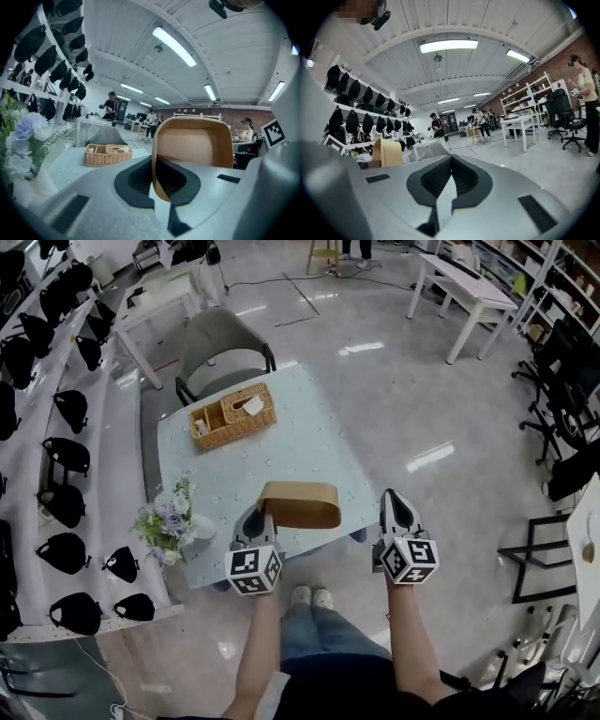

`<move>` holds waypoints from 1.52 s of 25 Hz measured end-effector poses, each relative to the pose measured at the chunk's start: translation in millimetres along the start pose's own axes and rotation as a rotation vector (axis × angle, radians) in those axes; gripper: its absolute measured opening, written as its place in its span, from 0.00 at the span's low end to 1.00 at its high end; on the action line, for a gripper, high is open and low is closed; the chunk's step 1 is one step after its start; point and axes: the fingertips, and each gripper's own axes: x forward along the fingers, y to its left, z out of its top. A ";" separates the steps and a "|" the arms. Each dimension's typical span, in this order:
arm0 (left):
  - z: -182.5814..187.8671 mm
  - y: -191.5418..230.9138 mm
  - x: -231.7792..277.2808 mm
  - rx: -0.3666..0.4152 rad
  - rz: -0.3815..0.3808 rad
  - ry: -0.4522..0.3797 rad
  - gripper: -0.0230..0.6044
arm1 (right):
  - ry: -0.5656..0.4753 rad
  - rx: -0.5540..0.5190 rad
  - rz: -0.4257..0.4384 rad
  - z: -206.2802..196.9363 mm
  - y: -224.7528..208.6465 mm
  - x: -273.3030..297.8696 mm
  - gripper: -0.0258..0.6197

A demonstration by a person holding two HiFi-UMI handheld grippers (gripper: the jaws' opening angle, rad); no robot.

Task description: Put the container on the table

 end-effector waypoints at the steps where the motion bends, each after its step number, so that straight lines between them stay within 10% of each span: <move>1: 0.3 -0.4 5.4 0.002 -0.007 0.005 0.05 | 0.005 0.003 -0.003 -1.5 -0.8 2.6 0.04; 38: -196.5 0.4 185.7 -0.163 0.040 0.700 0.05 | 0.312 0.087 0.095 -158.9 -23.5 150.7 0.04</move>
